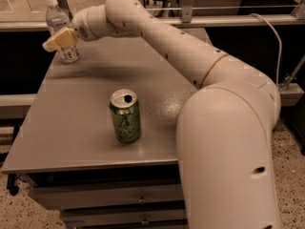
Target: Move blue plastic bottle near rxbar blueberry
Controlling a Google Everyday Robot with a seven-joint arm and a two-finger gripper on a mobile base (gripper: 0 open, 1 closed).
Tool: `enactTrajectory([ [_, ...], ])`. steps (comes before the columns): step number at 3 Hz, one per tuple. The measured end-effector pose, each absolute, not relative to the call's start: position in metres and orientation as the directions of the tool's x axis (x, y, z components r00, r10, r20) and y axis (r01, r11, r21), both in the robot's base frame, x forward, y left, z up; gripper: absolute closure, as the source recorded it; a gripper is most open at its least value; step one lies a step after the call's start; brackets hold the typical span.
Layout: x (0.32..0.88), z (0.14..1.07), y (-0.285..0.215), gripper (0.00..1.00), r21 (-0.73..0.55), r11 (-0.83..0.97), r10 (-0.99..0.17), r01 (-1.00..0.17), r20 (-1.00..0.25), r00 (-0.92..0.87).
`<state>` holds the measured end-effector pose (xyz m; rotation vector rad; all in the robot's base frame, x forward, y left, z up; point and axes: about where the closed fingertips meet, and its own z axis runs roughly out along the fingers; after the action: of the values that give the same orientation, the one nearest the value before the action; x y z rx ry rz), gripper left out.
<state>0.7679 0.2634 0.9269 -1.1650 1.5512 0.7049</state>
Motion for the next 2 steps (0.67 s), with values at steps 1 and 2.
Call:
enactTrajectory([
  [1, 0.776, 0.922, 0.284, 0.18, -0.057, 0.355, -0.284, -0.933, -0.958, -0.050],
  [2, 0.779, 0.924, 0.294, 0.41, -0.020, 0.344, -0.253, -0.939, -0.965, -0.072],
])
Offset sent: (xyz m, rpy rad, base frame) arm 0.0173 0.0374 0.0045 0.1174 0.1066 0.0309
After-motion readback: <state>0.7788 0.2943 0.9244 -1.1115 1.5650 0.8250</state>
